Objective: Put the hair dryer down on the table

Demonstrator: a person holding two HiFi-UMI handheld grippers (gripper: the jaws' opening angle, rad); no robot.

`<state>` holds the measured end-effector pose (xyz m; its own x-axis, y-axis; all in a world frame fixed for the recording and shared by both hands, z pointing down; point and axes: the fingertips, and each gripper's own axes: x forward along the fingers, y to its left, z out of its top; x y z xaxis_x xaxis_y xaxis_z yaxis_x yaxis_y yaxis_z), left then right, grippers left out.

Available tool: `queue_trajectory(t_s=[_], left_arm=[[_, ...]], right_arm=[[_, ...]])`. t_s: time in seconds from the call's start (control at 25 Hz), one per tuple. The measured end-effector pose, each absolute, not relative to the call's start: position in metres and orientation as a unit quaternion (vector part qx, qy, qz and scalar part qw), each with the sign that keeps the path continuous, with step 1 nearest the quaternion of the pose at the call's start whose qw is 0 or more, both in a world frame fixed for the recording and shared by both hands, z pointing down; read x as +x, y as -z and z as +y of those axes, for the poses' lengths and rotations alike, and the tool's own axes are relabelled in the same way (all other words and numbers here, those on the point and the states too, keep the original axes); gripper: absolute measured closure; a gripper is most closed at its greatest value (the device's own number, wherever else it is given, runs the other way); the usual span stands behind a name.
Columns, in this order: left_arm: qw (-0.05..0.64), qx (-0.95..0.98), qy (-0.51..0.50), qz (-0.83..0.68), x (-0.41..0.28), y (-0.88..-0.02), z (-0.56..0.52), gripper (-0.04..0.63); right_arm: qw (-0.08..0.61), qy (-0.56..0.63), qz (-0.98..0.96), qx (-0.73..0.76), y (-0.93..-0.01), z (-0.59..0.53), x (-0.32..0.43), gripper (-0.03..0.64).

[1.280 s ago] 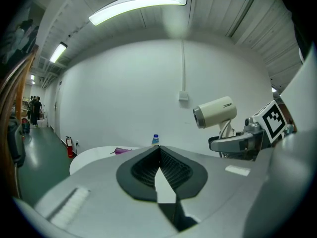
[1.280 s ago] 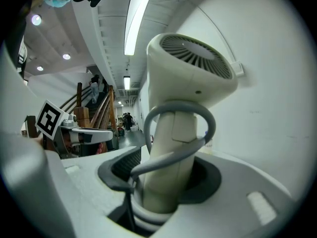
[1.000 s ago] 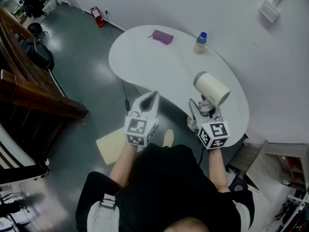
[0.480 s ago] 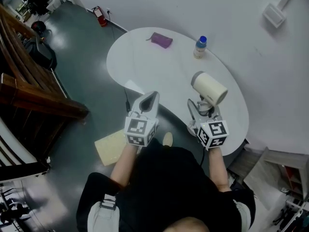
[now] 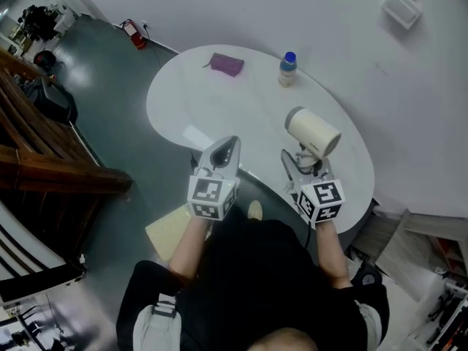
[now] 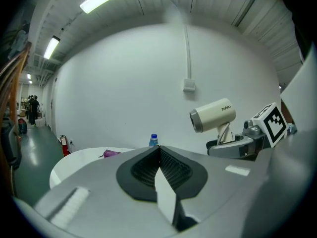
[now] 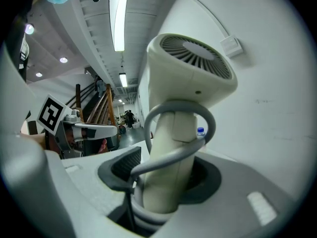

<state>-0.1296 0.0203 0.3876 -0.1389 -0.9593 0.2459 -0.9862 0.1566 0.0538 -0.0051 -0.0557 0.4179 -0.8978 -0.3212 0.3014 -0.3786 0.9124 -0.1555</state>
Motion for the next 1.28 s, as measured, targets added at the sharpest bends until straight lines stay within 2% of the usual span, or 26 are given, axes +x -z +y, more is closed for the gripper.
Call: queue_trajectory(t_s=[0.84,1.28], left_arm=[[0.125,0.773,-0.087,-0.615,-0.138,-0.411,-0.118,0.589],[0.142,0.838,-0.111,-0.516,-0.118,-0.438,-0.160,0.589]], right_arm=[[0.150,-0.152,-0.912,0.350,-0.444,-0.138,0.002,0.388],[0.164,-0.177,-0.858,0.453,-0.467,-0.152,0.022,0.388]])
